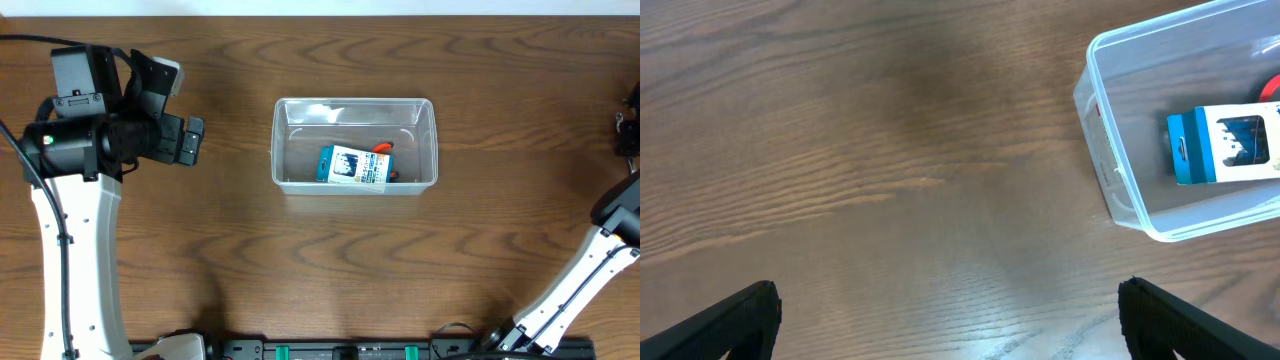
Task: Pack container
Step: 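Close the right gripper on the wrench and lift it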
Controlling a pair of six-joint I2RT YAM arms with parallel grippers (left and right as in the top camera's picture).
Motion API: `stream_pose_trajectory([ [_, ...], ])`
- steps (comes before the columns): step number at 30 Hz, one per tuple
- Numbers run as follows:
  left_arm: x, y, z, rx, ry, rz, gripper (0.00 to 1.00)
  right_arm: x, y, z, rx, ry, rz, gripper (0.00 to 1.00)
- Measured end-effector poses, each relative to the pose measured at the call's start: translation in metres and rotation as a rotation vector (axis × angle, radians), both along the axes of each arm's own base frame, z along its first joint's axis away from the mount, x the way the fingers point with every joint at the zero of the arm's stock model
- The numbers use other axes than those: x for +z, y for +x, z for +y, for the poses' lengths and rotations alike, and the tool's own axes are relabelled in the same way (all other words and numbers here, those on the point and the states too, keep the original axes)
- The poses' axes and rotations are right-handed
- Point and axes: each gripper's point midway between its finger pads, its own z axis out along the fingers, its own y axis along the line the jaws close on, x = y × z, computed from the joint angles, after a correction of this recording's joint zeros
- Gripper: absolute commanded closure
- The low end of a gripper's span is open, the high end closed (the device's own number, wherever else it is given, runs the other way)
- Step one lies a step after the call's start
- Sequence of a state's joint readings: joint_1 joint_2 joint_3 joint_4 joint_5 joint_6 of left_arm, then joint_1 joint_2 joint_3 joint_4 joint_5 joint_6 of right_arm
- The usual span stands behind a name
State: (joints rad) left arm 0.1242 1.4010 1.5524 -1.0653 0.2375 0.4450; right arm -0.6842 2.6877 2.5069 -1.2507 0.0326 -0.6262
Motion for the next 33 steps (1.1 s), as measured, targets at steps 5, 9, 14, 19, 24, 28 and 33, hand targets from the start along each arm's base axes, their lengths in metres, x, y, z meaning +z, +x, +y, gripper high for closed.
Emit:
stream_pose_trajectory([
  [5, 0.0, 0.0, 0.0, 0.0, 0.0, 0.0, 0.02, 0.0, 0.004, 0.005, -0.002, -0.006, 0.005, 0.97],
  [9, 0.0, 0.0, 0.0, 0.0, 0.0, 0.0, 0.01, 0.001, 0.003, 0.007, -0.008, -0.001, 0.01, 0.99],
  [14, 0.0, 0.0, 0.0, 0.0, 0.0, 0.0, 0.02, 0.003, -0.001, 0.011, -0.019, 0.025, 0.031, 0.99],
  [19, 0.0, 0.0, 0.0, -0.001, 0.0, 0.0, 0.02, 0.024, 0.011, 0.007, -0.059, 0.017, -0.031, 0.99],
  [24, 0.0, 0.0, 0.0, 0.0, 0.0, 0.0, 0.02, 0.092, 0.044, 0.014, -0.046, -0.008, -0.225, 0.99],
  [28, 0.0, 0.0, 0.0, -0.001, 0.0, 0.0, 0.02, 0.151, 0.077, 0.055, 0.034, 0.027, -0.407, 0.99],
  [33, 0.0, 0.0, 0.0, 0.0, 0.0, 0.0, 0.02, 0.228, 0.109, 0.146, 0.213, 0.087, -0.568, 0.99],
])
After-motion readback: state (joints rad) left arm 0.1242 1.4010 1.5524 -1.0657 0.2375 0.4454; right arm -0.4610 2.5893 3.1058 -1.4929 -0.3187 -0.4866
